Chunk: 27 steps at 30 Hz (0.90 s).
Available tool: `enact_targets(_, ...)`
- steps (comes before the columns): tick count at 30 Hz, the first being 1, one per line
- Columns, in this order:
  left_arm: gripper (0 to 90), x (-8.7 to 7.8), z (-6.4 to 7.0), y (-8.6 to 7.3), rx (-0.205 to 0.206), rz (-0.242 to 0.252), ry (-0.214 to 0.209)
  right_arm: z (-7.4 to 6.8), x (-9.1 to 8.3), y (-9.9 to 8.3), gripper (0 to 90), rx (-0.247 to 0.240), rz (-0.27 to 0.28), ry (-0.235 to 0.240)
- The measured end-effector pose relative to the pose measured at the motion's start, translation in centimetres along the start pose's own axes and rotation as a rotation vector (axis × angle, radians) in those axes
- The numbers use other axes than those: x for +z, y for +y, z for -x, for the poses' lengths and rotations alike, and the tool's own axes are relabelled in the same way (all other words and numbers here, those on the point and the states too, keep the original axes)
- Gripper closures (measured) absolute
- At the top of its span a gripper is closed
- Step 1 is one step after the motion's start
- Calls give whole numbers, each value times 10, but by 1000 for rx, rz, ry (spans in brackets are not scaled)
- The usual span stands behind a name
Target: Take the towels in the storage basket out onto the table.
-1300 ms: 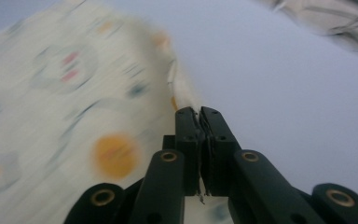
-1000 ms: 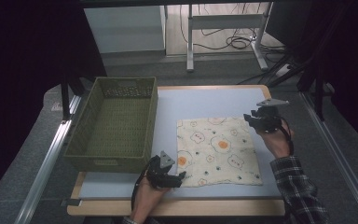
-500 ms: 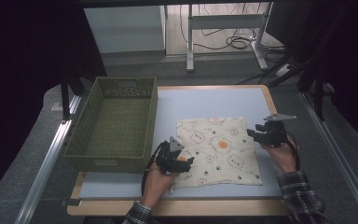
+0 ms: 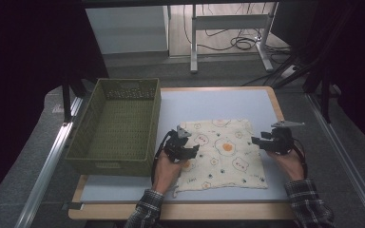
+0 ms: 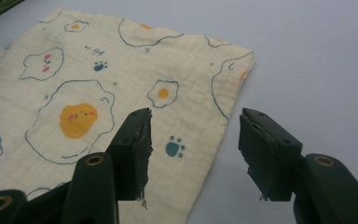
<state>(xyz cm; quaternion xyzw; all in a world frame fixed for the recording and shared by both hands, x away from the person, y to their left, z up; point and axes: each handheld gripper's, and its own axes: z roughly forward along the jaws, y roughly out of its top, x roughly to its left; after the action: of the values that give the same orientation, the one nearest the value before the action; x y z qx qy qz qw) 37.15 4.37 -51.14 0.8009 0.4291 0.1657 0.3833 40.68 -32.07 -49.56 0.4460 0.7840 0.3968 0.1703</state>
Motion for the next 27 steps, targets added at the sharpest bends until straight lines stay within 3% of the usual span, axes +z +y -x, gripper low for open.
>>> enact_targets(8, 503, 11, -13, 11, -21, -6, 57, 4, 6, 1, 452, 3, -4, -12)
enact_targets(13, 614, 19, -21, 12, -53, -9, 110, 5, 11, 5, 540, -8, -20, -22)
enact_targets(20, 651, 32, -34, 15, -89, -1, 181, 6, 24, 11, 620, -16, -38, -23)
enact_targets(27, 692, 42, -46, 20, -127, -12, 212, 9, 38, 21, 653, -23, -48, -34)
